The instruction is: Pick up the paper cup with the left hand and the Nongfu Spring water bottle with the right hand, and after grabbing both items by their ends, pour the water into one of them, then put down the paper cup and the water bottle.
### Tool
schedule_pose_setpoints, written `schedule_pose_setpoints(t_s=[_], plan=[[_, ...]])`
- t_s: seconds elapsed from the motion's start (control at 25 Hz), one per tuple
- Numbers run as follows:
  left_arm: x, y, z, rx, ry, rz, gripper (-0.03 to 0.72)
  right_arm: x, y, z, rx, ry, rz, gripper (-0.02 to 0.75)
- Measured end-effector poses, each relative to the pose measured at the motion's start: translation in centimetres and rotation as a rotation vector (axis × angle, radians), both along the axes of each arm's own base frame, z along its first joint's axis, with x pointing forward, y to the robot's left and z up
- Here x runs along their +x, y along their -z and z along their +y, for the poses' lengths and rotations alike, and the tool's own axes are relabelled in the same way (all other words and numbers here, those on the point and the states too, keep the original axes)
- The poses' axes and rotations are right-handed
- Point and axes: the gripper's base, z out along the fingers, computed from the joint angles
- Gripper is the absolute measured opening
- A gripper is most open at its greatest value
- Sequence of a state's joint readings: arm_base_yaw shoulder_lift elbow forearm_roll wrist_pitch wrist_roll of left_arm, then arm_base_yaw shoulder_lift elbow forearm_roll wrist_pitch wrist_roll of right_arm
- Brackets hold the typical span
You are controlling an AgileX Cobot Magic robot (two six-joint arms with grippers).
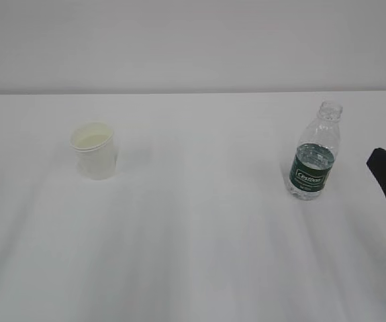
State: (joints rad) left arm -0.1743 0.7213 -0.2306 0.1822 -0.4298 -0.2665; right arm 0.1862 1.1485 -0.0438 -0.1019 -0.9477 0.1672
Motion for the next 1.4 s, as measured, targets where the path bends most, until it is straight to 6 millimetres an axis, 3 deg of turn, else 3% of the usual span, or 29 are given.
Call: schedule_pose_setpoints(t_s=[0.4, 0.52, 0.68, 0.84, 1.08, 1.4], plan=[[-1.8, -0.9, 0.6, -0.064, -0.033, -0.018, 0.587, 2.6, -1.9, 0.4, -0.054, 0.003, 0.086, 0.588], [-1.8, -0.7, 0.7, -0.065, -0.037, 0.002, 0.587, 3.2, -3.6, 0.4, -0.103, 0.007, 0.087, 0.588], [-1.5, -1.9, 0.8, -0.053, -0.054, 0.058, 0.587, 3.0, -6.3, 0.2, -0.174, 0.02, 0.095, 0.587], [-1.4, -3.9, 0.8, -0.039, -0.058, 0.035, 0.587, 1.4, -7.8, -0.3, -0.193, 0.035, 0.098, 0.587], [-2.2, -6.0, 1.1, -0.028, -0.079, 0.047, 0.587, -2.4, -9.2, -1.3, -0.208, 0.064, 0.118, 0.588], [-6.8, -6.6, 2.3, -0.026, -0.122, 0.088, 0.586, -7.3, -11.0, -2.6, -0.22, 0.107, 0.166, 0.599]])
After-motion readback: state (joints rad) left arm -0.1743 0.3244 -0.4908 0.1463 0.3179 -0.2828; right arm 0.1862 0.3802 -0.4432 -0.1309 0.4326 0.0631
